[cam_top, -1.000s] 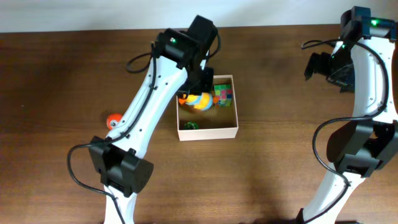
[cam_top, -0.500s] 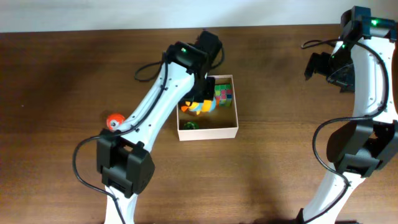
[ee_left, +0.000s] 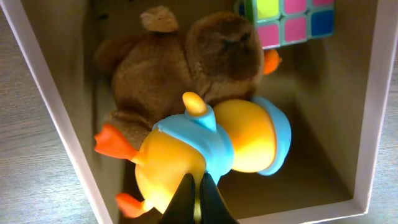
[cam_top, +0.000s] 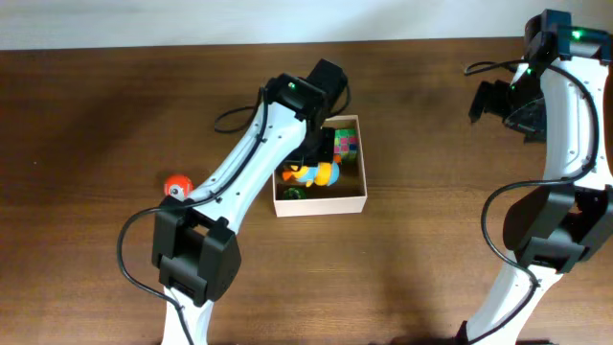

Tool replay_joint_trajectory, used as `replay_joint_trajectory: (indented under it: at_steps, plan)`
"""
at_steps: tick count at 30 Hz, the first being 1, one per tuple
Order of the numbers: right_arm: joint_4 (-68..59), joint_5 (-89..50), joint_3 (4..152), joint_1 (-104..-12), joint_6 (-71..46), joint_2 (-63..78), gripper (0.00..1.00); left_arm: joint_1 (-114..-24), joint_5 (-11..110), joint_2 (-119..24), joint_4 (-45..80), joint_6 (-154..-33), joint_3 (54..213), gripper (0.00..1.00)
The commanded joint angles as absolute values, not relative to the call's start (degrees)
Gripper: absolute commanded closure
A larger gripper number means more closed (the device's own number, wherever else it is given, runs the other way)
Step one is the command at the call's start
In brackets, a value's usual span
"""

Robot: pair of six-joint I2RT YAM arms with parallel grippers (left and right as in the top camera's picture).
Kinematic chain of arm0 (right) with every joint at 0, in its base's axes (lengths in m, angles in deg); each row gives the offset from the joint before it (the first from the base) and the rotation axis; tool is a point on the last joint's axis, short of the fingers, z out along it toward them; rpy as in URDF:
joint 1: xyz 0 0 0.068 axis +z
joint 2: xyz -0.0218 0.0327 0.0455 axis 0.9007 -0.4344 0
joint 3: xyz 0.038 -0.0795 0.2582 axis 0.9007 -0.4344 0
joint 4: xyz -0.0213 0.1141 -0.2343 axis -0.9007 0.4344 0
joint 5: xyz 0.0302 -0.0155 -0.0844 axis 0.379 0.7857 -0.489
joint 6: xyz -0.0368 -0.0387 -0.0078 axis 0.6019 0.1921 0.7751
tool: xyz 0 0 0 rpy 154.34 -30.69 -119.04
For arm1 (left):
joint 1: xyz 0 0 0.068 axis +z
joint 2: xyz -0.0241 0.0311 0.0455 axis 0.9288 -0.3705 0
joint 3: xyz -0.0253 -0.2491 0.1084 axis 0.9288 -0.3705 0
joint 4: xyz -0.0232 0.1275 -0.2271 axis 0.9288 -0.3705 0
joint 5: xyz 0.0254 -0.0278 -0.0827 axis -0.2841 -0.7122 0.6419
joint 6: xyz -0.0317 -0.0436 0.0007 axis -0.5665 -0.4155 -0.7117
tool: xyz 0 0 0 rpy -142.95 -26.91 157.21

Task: Pack container
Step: 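Lower the duck into the box and open the left gripper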

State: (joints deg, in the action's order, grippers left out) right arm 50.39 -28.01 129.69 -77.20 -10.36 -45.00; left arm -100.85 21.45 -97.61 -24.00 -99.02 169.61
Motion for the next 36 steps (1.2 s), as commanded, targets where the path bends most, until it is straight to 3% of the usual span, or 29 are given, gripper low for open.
replay_joint_trajectory:
  at_steps: [1, 2, 6, 8, 9, 23, 36]
  plan:
    - [50.37, -27.92, 130.48, -77.40, -10.40, -44.54, 0.01, -101.01, 21.89, -98.02, -23.72, -99.94, 169.24, 0.98]
    - [50.37, -27.92, 130.48, -77.40, -10.40, -44.54, 0.01, -101.01, 21.89, -98.02, -23.85, -99.94, 169.24, 0.96]
    - [50.39, -27.92, 130.48, -77.40, -10.40, -44.54, 0.01, -101.01, 21.86, -98.02, -23.61, -98.98, 169.24, 0.55]
    - [50.39, -27.92, 130.48, -77.40, -10.40, -44.54, 0.01, -100.81, 21.80, -98.02, -23.17, -98.32, 169.26, 0.39]
    - [50.37, -27.92, 130.48, -77.40, -10.40, -44.54, 0.01, -100.68, 21.82, -98.00, -22.97, -98.21, 169.33, 0.37]
    - [50.37, -27.92, 130.48, -77.40, -10.40, -44.54, 0.01, -97.64, 21.89, -98.02, -23.30, -97.34, 172.59, 0.36]
    - [50.39, -27.92, 130.48, -77.40, -10.40, -44.54, 0.01, -100.26, 22.08, -101.96, -22.80, -97.38, 172.10, 0.45]
